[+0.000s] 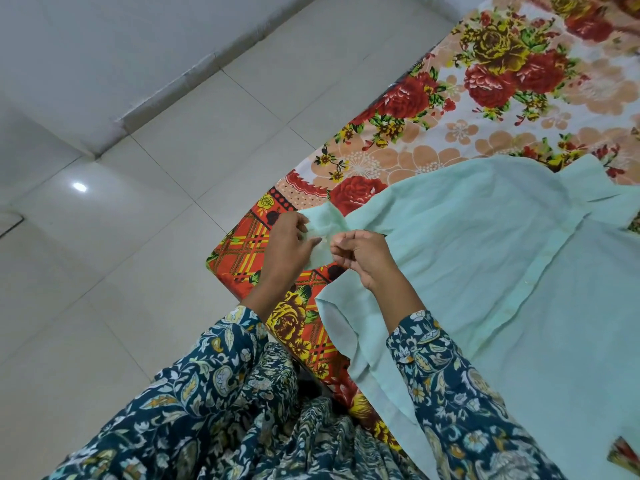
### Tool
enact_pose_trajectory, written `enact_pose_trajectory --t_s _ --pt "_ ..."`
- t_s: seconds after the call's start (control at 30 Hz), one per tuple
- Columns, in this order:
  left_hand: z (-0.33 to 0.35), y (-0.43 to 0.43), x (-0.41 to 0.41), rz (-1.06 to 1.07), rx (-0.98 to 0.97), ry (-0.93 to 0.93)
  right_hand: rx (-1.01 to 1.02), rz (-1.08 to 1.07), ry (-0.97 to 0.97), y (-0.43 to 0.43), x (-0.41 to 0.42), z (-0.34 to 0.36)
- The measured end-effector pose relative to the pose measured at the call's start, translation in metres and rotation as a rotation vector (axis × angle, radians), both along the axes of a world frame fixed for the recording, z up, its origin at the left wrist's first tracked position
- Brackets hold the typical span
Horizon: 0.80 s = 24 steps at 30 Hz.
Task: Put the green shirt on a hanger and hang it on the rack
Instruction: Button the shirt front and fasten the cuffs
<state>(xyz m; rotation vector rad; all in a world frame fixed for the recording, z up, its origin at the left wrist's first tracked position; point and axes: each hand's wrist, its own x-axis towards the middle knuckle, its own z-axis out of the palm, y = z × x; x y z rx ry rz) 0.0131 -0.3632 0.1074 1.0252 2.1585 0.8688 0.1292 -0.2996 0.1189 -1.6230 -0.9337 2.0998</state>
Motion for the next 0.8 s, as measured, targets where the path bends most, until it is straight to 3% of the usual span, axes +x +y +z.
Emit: enact_pose_trajectory --t_s 0.1,0.17,0.3,0.4,0.57,0.8 --pt "-0.005 -0.004 -0.006 -0.021 -0.026 0.152 0.071 -0.043 -0.111 -0.006 0.005 -0.004" --pt "-0.005 -0.006 -0.006 -0.063 -0.042 0.143 0.084 -0.086 -0.132 -0.010 0.013 -0.004" --pt "0.003 -0.001 0.010 -0.099 -0.065 -0.171 0.093 -0.172 -0.150 -0.022 0.038 -0.003" --pt "0.006 0.007 0.041 -0.187 -0.093 -0.257 0.073 -0.280 -0.157 -0.032 0.072 -0.004" --pt "0.004 0.022 0.125 -0.475 -0.146 -0.356 0.025 -0.513 -0.141 -0.058 0.155 -0.007" --pt "-0.003 0.001 0.293 -0.710 -0.249 -0.414 -0.039 -0.809 -0.162 -0.118 0.317 -0.016"
